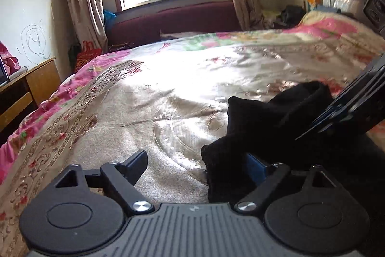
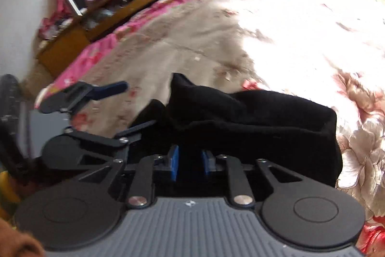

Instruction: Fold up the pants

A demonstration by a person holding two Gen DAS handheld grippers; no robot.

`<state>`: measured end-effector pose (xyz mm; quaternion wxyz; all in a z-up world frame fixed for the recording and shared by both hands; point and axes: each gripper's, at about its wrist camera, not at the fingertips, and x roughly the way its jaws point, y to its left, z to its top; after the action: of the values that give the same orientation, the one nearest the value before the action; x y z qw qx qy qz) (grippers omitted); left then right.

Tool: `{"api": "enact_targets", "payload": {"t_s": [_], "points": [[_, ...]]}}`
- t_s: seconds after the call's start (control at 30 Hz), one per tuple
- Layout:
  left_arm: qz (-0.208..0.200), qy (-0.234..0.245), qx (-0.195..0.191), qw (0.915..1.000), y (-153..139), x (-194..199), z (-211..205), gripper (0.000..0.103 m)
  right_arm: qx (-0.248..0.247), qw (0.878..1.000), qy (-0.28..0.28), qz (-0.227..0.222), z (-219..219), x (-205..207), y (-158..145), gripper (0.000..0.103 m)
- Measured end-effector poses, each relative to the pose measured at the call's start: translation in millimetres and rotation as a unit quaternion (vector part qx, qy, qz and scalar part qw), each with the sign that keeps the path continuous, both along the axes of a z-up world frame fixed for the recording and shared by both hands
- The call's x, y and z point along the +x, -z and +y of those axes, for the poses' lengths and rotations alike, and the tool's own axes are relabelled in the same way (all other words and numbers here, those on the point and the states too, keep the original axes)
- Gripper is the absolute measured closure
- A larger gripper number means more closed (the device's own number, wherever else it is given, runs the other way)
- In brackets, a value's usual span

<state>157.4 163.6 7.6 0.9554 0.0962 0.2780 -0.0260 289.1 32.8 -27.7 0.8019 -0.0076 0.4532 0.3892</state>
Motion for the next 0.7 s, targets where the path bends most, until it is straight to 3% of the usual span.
{"api": "enact_targets", "payload": {"t_s": [0.1,0.17,0.2,0.27,0.4,0.57,0.63,0.7], "points": [[0.026,-0.026,0.008,0.9993,9.3,24.1,-6.2,0.003,0.046,0.996,0.06,0.045,-6.9,24.7,15.4,0.103],[0.034,-0.033,-0.009,0.9988,4.5,32.6,-2.6,0.002,0.099,0.985,0.111,0.087,-25.9,32.2,15.2,0.103],[0.042,-0.038,-0.024,0.9981,1.7,36.6,2.4,0.002,0.12,0.978,0.137,0.099,-36.3,30.5,12.9,0.099],[0.048,-0.057,-0.029,0.9968,-5.1,35.3,8.4,0.002,0.142,0.975,0.158,0.07,-52.8,12.2,-1.8,0.088],[0.027,-0.065,-0.007,0.9975,-20.9,4.5,16.5,0.002,0.112,0.984,0.141,0.002,-57.5,-16.5,-18.4,0.083],[-0.02,-0.028,0.04,0.9986,-34.8,-32.5,0.3,0.003,0.073,0.985,0.156,-0.013,-36.8,-0.2,-7.6,0.085],[-0.021,0.007,0.07,0.9973,-30.3,-24.4,-16.4,0.002,0.062,0.984,0.166,-0.008,-28.8,15.3,-0.1,0.088],[0.011,0.012,0.104,0.9945,-14.2,1.1,-30.4,0.002,0.029,0.981,0.19,-0.014,-27.3,27.0,11.6,0.09]]}}
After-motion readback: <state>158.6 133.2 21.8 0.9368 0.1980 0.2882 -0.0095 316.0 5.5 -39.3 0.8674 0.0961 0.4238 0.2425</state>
